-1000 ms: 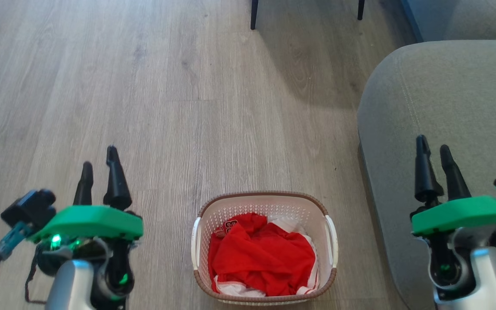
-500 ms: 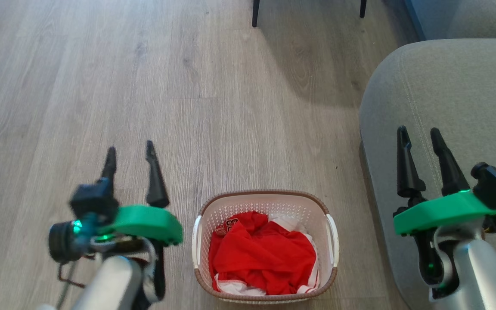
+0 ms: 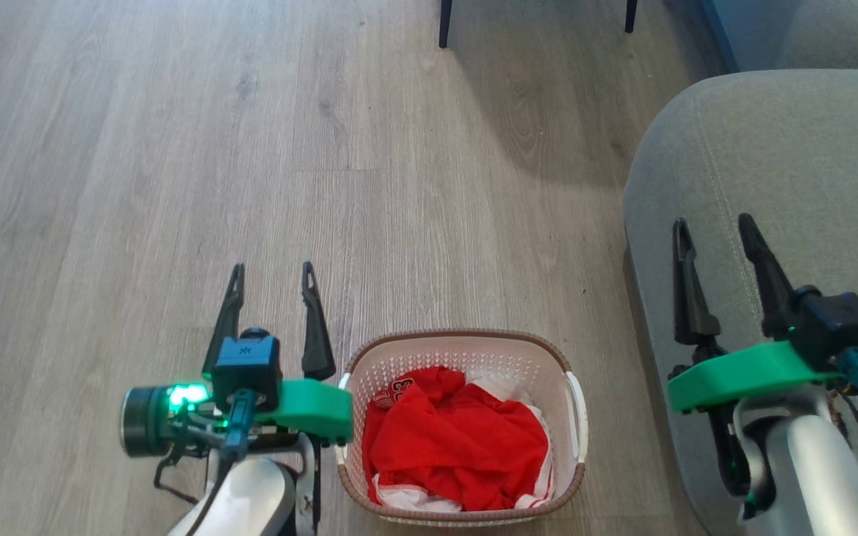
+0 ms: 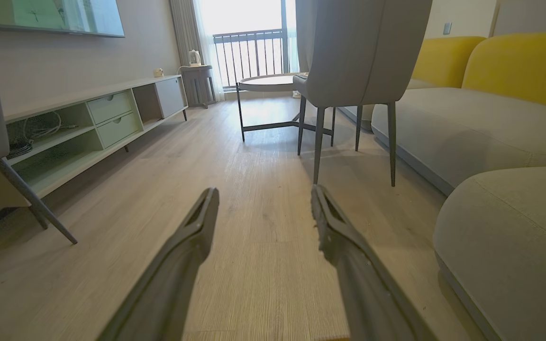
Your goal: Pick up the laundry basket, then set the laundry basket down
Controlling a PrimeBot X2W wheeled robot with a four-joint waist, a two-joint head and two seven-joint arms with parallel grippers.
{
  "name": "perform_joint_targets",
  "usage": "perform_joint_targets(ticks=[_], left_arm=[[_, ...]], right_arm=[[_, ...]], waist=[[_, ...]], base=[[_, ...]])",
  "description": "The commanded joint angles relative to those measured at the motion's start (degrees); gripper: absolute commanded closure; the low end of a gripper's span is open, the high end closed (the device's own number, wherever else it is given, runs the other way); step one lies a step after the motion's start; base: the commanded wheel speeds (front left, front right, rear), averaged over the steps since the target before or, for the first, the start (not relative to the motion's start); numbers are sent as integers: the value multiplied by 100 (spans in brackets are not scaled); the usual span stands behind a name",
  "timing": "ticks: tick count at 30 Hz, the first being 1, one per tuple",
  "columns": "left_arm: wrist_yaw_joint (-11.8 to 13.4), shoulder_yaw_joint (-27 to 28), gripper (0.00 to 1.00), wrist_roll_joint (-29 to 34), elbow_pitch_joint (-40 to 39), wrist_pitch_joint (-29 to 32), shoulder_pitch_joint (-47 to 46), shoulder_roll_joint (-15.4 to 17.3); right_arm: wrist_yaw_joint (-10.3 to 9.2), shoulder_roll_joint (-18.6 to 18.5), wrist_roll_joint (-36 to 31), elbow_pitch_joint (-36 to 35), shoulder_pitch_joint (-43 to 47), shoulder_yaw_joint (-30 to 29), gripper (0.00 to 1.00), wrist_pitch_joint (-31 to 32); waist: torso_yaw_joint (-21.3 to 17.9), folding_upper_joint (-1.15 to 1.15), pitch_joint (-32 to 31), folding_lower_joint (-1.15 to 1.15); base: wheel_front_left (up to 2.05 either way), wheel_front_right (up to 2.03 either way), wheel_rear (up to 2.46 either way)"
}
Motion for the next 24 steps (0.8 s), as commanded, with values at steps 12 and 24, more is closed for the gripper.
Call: perform_joint_targets(ticks=[12,24], left_arm=[[-1206,1201,0,16,-386,-267,4,-542],[-2566,2325,0,844,351,-447,463,-1131]], right_arm=[[32,41,-637,-194,-240,-113,0,-254],[35,36,-892,435,-161,78,0,-434]], waist=[[45,0,-5,0],[33,0,-51,0]], base=[[0,0,0],[0,0,0]])
